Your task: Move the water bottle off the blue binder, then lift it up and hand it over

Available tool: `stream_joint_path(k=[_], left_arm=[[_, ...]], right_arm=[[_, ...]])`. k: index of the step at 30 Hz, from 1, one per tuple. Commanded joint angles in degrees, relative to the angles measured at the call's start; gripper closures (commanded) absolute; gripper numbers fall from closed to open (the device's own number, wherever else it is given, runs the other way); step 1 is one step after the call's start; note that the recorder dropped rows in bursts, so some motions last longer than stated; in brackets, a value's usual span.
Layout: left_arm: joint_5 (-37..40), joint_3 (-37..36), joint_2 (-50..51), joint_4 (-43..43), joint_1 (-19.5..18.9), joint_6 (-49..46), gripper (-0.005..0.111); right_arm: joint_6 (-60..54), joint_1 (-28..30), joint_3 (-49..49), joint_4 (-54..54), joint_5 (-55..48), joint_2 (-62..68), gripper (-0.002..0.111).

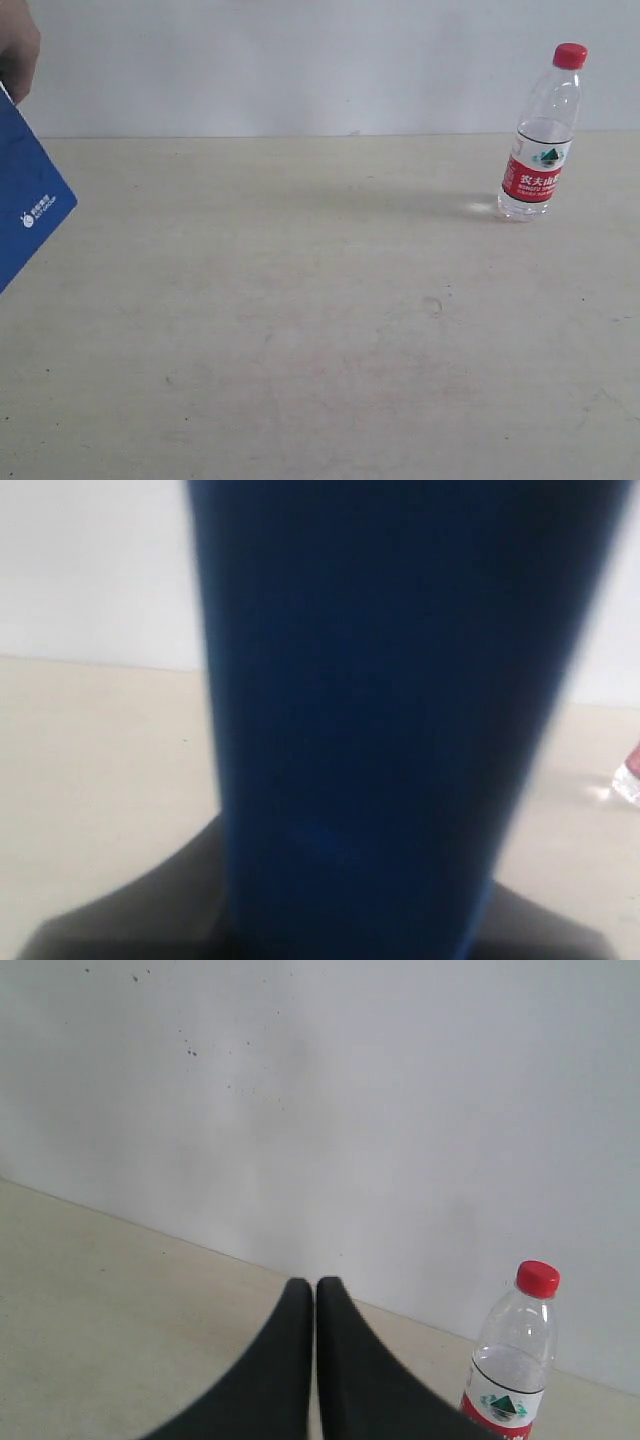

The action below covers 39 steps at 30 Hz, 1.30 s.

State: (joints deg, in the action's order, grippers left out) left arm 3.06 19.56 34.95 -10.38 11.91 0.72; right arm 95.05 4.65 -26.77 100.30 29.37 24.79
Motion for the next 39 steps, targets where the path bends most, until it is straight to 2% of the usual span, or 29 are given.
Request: stream_joint_path(k=[1,4,7,11,13,17,20,21,23,25,30,32,34,37,39], left_arm=[[-1.3,0.5,2.3,-0.5,-0.1,-2.6,0.100],[-1.8,0.5,2.1,-0.5,-0.1,-4.9,0.096],[-1.8,0.5,2.1,-0.5,-0.1,-6.3,0.082],[-1.6,0.5,2.1,-0.5,-0.1,-6.4,0.058],[0.5,0.5,2.1,-0.5,-0.1,-6.4,0.048],[4.5,0.5,2.1,-0.8,-0.1,-2.5,0.040],[4.5,0.5,2.1,-0.8,-0.1,-0.7,0.042],[4.2,0.3,2.1,-0.8,-0.2,-0.3,0.047],[0.7,-1.1,3.5,-0.8,-1.3,-0.3,0.067],[-4.6,-2.7,6.7,-1.3,-2.8,-0.2,0.097],[-15.4,-1.9,18.5,-1.3,-8.0,-3.2,0.100],[-15.0,0.2,20.4,-1.2,-10.0,-7.4,0.100],[-11.9,2.9,19.5,-0.5,-11.6,-16.7,0.100],[-0.6,6.3,13.3,-0.1,-12.7,-35.2,0.100],[7.6,8.0,6.6,-1.1,-12.7,-36.4,0.100]], right_arm=[[0.0,0.0,0.1,-0.4,-0.5,0.0,0.109],[0.0,0.0,0.1,-0.4,-0.5,0.0,0.109],[0.0,0.0,0.1,-0.4,-0.5,0.0,0.109],[0.0,0.0,0.1,-0.4,-0.5,0.0,0.109],[0.0,0.0,0.1,-0.4,-0.5,0.0,0.109],[0.0,0.0,0.1,-0.4,-0.5,0.0,0.109],[0.0,0.0,0.1,-0.4,-0.5,0.0,0.109],[0.0,0.0,0.1,-0.4,-0.5,0.0,0.109],[0.0,0.0,0.1,-0.4,-0.5,0.0,0.109],[0.0,0.0,0.1,-0.4,-0.5,0.0,0.109],[0.0,0.0,0.1,-0.4,-0.5,0.0,0.109],[0.0,0.0,0.1,-0.4,-0.5,0.0,0.109],[0.0,0.0,0.1,-0.4,-0.5,0.0,0.109],[0.0,0.0,0.1,-0.4,-0.5,0.0,0.109],[0.0,0.0,0.1,-0.4,-0.5,0.0,0.109]])
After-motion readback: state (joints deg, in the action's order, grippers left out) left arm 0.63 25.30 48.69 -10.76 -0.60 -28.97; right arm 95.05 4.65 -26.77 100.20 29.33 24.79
